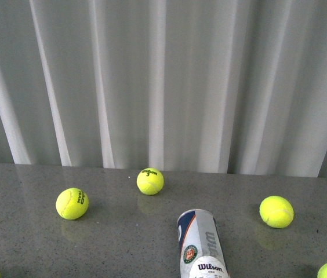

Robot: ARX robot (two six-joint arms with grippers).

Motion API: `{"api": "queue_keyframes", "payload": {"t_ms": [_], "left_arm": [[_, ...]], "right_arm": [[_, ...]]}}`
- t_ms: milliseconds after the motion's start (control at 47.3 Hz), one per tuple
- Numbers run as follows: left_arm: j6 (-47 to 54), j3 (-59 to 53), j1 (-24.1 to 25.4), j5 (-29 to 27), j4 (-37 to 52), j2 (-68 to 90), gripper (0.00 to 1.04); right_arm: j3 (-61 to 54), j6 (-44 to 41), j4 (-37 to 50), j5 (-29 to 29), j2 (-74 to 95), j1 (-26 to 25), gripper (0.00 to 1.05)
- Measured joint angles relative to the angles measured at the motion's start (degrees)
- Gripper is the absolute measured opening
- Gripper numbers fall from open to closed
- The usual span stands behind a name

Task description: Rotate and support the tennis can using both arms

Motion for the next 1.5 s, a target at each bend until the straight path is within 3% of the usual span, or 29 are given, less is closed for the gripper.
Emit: {"api": "queue_keyframes", "payload": {"t_ms": [1416, 1501], "left_arm": [[0.00, 0.00, 0.00, 0.00, 0.00, 0.00, 0.98], [0.02, 0.00, 0.00, 0.00, 0.00, 0.00, 0.98]], "right_arm": [[0.00, 0.00, 0.00, -0.02, 0.02, 0.00, 0.98], [3.96, 1.29, -9.75, -8.02, 5.20, -2.38, 0.98]]}}
